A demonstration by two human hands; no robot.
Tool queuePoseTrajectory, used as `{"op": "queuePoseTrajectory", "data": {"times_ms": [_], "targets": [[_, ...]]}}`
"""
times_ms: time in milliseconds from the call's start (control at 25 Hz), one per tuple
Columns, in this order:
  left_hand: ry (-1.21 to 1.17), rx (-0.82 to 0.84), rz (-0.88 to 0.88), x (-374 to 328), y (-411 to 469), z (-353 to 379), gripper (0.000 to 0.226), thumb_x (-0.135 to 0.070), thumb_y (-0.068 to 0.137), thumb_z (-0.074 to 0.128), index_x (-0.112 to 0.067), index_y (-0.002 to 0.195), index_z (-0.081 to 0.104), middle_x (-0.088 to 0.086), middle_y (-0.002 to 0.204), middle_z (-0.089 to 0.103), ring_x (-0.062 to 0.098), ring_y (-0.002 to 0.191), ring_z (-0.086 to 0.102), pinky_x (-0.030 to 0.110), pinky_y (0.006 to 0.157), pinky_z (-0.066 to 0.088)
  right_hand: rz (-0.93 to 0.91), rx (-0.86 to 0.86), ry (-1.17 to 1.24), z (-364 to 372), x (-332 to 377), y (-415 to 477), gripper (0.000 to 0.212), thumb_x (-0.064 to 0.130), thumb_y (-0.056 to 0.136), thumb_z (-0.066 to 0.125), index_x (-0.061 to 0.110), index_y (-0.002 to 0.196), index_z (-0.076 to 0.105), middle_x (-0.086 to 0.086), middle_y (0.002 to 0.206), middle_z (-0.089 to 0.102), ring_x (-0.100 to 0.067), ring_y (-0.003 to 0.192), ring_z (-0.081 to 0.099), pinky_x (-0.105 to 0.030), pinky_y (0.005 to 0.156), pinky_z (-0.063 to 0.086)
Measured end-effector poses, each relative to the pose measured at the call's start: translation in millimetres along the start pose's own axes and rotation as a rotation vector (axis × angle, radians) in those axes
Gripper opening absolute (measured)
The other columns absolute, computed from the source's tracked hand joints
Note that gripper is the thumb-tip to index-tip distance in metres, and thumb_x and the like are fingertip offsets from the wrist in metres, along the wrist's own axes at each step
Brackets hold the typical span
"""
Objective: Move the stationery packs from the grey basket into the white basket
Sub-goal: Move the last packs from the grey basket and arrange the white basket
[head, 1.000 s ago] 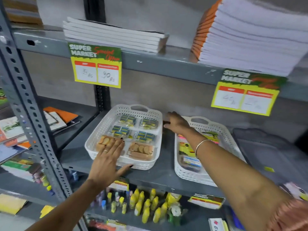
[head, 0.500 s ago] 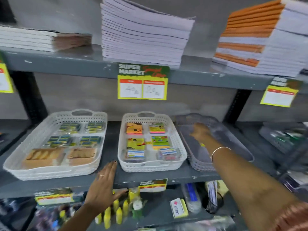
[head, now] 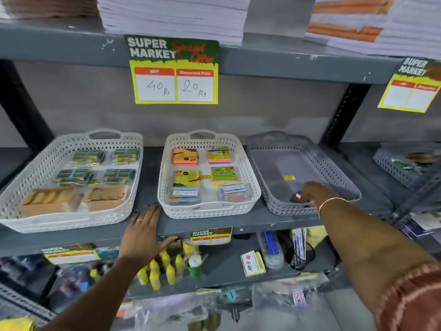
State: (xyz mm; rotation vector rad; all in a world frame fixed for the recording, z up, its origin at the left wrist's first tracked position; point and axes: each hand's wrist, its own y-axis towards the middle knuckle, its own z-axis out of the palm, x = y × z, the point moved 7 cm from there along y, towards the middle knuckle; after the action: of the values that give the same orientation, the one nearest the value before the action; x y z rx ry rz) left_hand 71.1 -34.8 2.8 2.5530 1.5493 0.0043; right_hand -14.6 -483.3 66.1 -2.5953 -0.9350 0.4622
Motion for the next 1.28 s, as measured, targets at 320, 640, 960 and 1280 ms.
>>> {"op": "queuePoseTrajectory", "data": {"times_ms": [320,640,960,1280], "targets": [[0.026,-0.007,0.008,0,-1,0,0.101,-0.082,0.070,0.023,-0.005,0.133,0.042,0.012,0.133,0.052,0.028,0.122,0.048,0.044,0.105,0.036,-0.038,-0.098,0.036,-9,12,-3,0.032,0.025,0.080,0.066,0.008,0.105,0.057,-0.015,0.109,0.054,-0.029,0.102,0.051,-0.029,0.081,0.041],[0.008,0.015,-0.011,1,-3,0,0.104,-0.083,0.072,0.007,-0.006,0.134,0.041,0.010,0.135,0.051,0.025,0.125,0.047,0.044,0.106,0.035,-0.327,-0.418,0.308,-98,114,-48,0.083,0.030,0.071,0.077,0.006,0.140,0.036,-0.019,0.144,0.034,-0.034,0.136,0.033,-0.041,0.106,0.042],[-0.024,0.049,-0.019,1,-2,3,0.101,-0.082,0.074,0.008,-0.007,0.130,0.048,0.009,0.130,0.056,0.024,0.119,0.053,0.044,0.101,0.040,-0.846,-0.317,0.033,-69,278,-99,0.087,0.026,0.073,0.076,0.007,0.145,0.031,-0.018,0.143,0.035,-0.033,0.134,0.031,-0.040,0.109,0.038],[-0.036,-0.011,0.014,0,0,1,0.094,-0.080,0.072,0.022,-0.007,0.121,0.056,0.007,0.123,0.062,0.022,0.113,0.058,0.041,0.096,0.046,-0.929,-0.198,-0.106,-11,345,-90,0.092,0.026,0.077,0.075,0.016,0.150,0.019,-0.014,0.158,0.021,-0.036,0.145,0.022,-0.049,0.117,0.028]]}}
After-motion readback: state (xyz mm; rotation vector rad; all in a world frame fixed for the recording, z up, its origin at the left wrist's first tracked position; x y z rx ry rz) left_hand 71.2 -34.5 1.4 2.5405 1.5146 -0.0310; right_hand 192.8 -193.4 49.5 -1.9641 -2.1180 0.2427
